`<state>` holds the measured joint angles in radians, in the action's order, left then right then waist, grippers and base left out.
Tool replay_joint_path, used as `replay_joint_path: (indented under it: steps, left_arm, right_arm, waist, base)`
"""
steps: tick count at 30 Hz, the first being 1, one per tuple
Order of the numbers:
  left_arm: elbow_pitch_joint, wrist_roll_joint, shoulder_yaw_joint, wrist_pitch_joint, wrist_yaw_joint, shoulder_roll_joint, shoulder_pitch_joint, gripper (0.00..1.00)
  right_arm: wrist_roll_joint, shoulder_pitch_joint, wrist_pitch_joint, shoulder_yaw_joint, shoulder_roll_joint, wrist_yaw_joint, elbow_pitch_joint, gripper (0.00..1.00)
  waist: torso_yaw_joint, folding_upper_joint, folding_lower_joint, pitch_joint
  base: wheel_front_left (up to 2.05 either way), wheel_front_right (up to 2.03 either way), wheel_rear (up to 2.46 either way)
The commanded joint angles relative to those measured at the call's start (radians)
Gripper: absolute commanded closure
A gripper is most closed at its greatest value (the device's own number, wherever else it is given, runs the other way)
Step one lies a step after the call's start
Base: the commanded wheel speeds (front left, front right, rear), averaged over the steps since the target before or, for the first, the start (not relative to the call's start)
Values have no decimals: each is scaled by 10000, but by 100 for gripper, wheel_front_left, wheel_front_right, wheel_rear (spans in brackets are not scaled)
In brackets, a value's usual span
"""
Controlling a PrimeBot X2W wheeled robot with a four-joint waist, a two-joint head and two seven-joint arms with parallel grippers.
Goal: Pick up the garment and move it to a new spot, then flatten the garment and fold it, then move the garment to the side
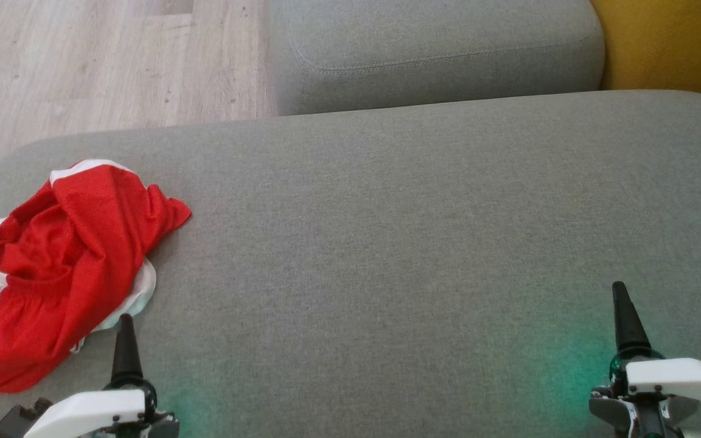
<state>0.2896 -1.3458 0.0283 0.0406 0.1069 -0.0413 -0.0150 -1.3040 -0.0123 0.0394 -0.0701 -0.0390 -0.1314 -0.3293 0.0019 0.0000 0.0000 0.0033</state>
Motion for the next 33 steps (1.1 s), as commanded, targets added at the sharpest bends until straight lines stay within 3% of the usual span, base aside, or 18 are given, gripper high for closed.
replay_joint_path:
  steps: [1, 20, 33]
  left_arm:
    - [-410, 276, -12, -96, -40, -43, 481, 0]
    - [-1027, 2784, -446, -688, -472, -52, 343, 0]
    - [-1223, 4641, -797, -1074, -508, -58, 239, 0]
  right_arm:
    - [341, 401, -99, 119, -43, 2, 398, 0]
    - [2803, 334, -689, 882, -57, 3, 621, 0]
    - [4491, 275, -1072, 1223, -66, 4, 841, 0]
  waist:
    - [-2, 0, 0, -7]
    - [1, 0, 0, -214]
    - [71, 0, 0, -328]
  base:
    - [0, 0, 0]
    - [0, 0, 0]
    - [0, 0, 0]
